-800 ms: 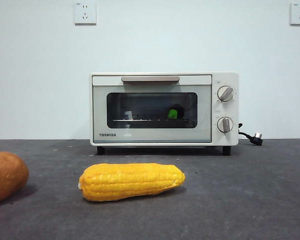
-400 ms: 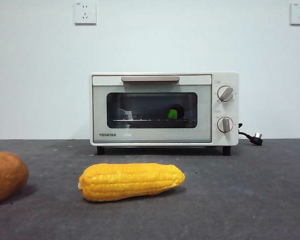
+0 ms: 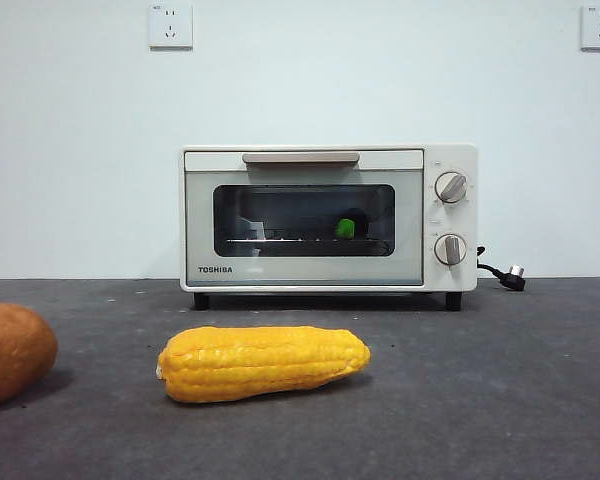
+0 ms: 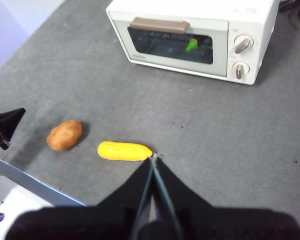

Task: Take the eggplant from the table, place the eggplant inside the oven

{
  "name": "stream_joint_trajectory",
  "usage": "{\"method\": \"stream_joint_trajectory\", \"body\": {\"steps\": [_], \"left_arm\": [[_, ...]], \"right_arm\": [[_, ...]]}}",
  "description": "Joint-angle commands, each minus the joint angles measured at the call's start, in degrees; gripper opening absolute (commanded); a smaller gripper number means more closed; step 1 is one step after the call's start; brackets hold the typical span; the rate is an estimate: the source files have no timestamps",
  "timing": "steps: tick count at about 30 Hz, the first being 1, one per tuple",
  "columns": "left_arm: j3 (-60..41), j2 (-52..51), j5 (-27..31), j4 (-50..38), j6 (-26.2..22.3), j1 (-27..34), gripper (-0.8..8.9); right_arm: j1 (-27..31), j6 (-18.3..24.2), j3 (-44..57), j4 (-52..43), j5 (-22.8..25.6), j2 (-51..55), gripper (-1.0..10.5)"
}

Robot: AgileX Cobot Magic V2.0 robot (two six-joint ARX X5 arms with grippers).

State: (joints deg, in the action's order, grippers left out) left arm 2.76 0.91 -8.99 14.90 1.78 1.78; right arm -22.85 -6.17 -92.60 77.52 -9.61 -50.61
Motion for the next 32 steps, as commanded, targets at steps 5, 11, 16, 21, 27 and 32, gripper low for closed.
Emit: {"method": "stream_joint_trajectory", "body": {"steps": [5,11,16,21,27,32], "left_arm": [[-0.5,0.0,-0.2,-0.3,0.5,-0.1,-0.04],[-0.5,0.0,-0.2,-0.3,0.5,-0.1,-0.04],[-0.5,0.0,-0.2,-0.3,0.5,-0.1,-0.04],[-0.5,0.0,-0.2,-0.3,0.5,-0.1,-0.04],[-0.5,0.0,-0.2,-0.3,0.5,-0.1,-0.04],[-0.5,0.0,-0.2,-0.3,0.5,-0.1,-0.04]], "right_arm": [[0.4,4.0,0.3,1.3,4.0,-3.7,0.0],[5.3,9.8,0.3,-3.3,7.1,-1.4,0.0],[12.0,9.5,0.4,-5.8,6.3,3.6,0.0],[17.4,11.4,0.5,-7.7,7.0,8.4,0.0],[22.9,11.4,2.6,-10.1,5.2,15.6,0.0],[25.3,11.4,10.1,-17.2,5.2,21.9,0.0]]}}
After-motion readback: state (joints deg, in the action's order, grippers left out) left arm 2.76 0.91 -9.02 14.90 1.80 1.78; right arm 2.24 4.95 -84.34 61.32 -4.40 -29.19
